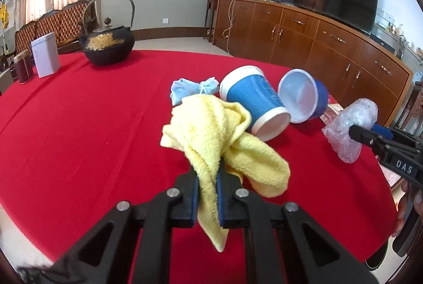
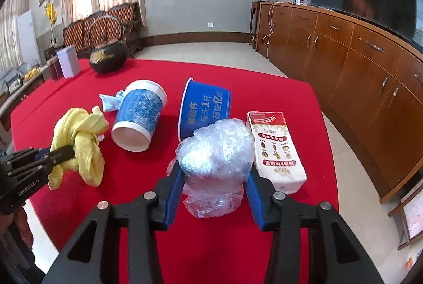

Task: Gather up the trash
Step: 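Carry the plastic bag and yellow towel over the black bucket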

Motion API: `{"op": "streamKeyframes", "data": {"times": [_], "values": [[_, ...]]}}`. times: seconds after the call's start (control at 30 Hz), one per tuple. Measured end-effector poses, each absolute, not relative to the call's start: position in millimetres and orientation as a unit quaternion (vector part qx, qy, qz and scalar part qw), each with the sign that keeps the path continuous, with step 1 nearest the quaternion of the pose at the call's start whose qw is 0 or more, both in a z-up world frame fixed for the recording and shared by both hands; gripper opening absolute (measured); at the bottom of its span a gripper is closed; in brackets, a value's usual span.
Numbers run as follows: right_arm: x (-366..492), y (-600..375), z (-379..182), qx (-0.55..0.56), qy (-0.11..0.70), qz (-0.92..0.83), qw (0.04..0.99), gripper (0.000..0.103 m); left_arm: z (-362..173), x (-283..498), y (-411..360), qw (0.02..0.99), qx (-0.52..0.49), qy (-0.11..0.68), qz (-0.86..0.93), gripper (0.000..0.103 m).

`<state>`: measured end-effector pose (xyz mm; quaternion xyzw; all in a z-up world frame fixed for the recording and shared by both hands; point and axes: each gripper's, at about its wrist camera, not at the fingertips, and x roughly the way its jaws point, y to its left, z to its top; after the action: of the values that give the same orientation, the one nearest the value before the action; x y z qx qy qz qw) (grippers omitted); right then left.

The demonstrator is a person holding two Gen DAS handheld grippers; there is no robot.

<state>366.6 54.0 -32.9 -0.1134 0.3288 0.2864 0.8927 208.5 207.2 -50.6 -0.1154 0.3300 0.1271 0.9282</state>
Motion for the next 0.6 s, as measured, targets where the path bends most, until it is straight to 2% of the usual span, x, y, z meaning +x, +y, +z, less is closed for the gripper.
{"op": "streamKeyframes", "data": {"times": [0.6], "values": [[293, -55, 3, -0.071, 0.307, 0.232, 0.920, 0.047, -21, 162, 150, 0.947, -0.085, 0.301, 0.079, 0.011]]}}
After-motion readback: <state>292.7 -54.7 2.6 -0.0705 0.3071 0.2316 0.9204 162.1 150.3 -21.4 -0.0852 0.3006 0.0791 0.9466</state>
